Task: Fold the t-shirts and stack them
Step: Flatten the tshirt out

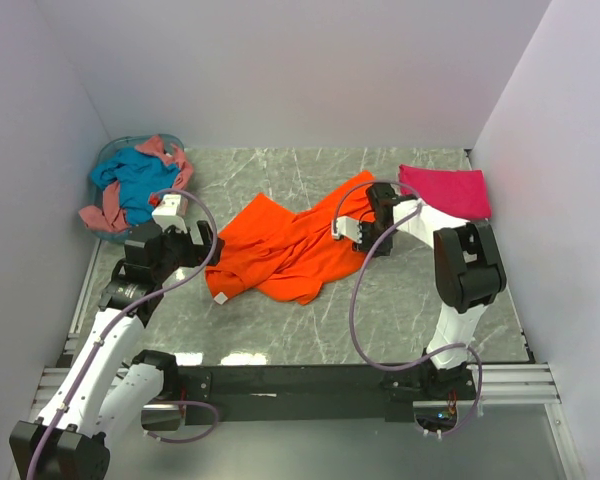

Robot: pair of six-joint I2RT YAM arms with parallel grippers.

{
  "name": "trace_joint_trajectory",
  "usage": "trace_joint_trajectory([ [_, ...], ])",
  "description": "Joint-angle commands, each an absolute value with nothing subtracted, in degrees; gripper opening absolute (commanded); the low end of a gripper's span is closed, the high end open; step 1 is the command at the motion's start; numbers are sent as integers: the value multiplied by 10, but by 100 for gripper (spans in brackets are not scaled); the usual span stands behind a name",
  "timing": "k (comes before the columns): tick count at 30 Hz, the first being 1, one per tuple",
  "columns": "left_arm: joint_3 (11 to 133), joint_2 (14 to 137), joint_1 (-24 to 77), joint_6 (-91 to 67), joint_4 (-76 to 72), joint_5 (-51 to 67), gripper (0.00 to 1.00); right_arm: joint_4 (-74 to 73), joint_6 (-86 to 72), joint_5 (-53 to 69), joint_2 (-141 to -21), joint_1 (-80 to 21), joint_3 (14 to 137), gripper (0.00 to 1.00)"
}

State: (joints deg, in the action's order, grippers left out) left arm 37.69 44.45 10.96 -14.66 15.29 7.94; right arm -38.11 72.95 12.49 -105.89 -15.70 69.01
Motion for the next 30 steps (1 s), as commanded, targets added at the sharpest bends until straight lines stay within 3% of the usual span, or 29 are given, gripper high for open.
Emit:
trace_joint_trajectory([
  [1,387,437,109,-138,132,92,99,-384,712,114,-1063,-168,695,25],
  [2,387,436,109,-139,133,91,100,-388,703,115,-1066,-172,700,12],
  [5,385,429,109,-139,132,91,99,-397,690,123,-1056,-176,706,0],
  [13,386,430,109,-137,130,96,100,-456,621,172,-1017,-218,819,0],
  [16,387,431,109,-137,133,92,99,-435,564,143,-1068,-260,911,0],
  [19,384,425,109,-136,133,84,99,-365,401,60,-1152,-284,1030,0],
  [21,382,420,110,-136,132,80,99,-327,330,-18,-1201,-287,1106,23],
  [22,382,420,109,-136,133,79,99,-307,283,-45,-1215,-287,1127,44],
  [23,381,419,110,-136,133,80,99,-308,276,-68,-1229,-287,1155,51],
  [26,383,423,109,-135,134,78,99,-295,280,-64,-1195,-274,1105,54],
  [29,385,425,110,-134,130,84,99,-321,318,23,-1131,-240,1025,54],
  [30,385,427,109,-135,130,86,99,-347,336,118,-1117,-230,1013,54],
])
